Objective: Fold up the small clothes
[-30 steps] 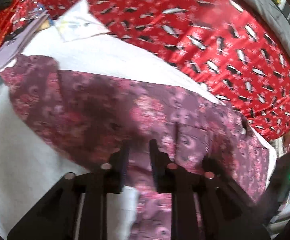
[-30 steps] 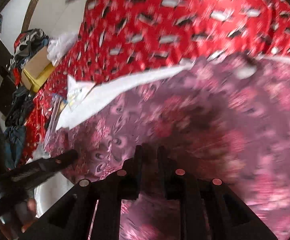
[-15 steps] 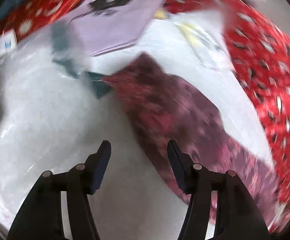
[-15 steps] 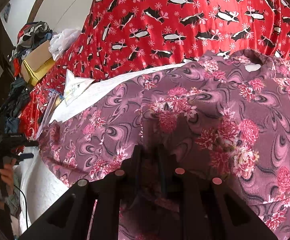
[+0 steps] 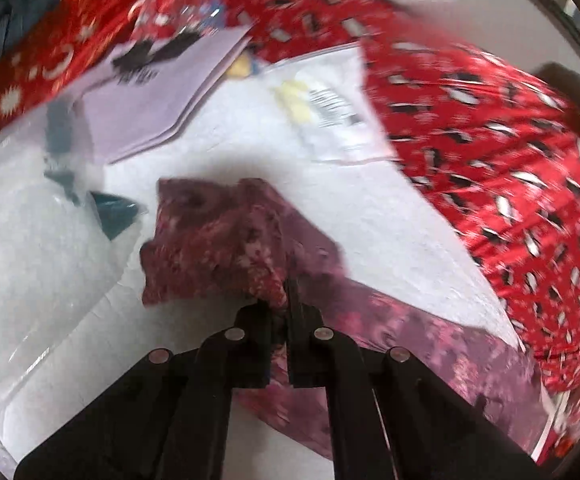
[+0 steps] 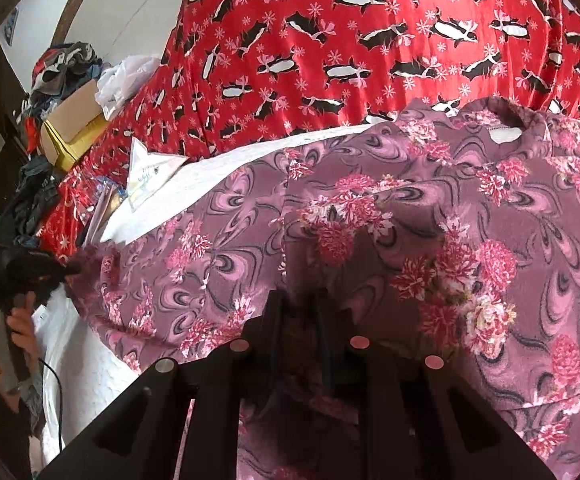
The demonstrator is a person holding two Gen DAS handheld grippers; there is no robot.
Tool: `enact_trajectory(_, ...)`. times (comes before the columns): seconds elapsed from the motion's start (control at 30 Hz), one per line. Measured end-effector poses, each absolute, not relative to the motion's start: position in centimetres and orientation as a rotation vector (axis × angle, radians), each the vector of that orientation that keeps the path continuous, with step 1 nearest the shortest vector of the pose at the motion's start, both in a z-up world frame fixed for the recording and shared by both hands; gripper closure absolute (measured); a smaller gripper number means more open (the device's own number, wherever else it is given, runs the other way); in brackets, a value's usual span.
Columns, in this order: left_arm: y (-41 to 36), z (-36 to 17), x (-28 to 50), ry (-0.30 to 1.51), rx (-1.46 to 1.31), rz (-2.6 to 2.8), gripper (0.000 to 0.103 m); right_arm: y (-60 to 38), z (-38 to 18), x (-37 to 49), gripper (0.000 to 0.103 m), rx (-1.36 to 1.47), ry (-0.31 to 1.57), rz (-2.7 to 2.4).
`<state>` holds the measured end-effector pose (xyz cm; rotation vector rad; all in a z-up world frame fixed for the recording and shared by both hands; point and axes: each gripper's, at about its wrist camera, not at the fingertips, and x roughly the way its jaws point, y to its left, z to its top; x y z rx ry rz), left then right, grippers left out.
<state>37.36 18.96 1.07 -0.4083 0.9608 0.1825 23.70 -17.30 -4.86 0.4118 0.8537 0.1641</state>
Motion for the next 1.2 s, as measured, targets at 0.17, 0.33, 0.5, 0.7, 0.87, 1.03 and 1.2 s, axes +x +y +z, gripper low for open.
enact_trajectory(0.17, 14.6, 4.1, 35.8, 0.909, -0.338, 0.119, 0.100, -18.5, -3.7, 22.4, 0.082, 0.426, 0.880, 0.180)
enact_trajectory(0.33, 10.1, 6.1, 34.3, 0.884, -0.307, 0.035, 0.100, -21.4, -2.9, 19.5, 0.077, 0.323, 0.871, 0.117)
enact_trajectory(0.5, 5.7, 7.4, 33.0, 0.873, -0.279, -0.029, 0.100, -26.9, -2.5, 16.4, 0.076, 0.250, 0.855, -0.009)
enact_trajectory(0.7, -0.1, 8.4, 31.7, 0.870, -0.246, -0.098, 0.100, -33.8, -4.1, 13.5, 0.069, 0.300, 0.839, -0.135)
enact_trajectory(0.87, -6.2, 7.6, 30.9, 0.922, -0.194, -0.165, 0.100, -34.8, -5.0, 12.6, 0.065, 0.356, 0.778, -0.082)
enact_trajectory(1.03, -12.8, 4.9, 30.0, 1.006, -0.144, -0.254, 0.100, -35.4, -5.2, 12.4, 0.063, 0.406, 0.756, -0.045)
enact_trajectory(1.2, -17.6, 0.7, 29.6, 1.099, -0.059, -0.288, 0.100, -36.1, -5.4, 12.0, 0.063, 0.469, 0.735, -0.016)
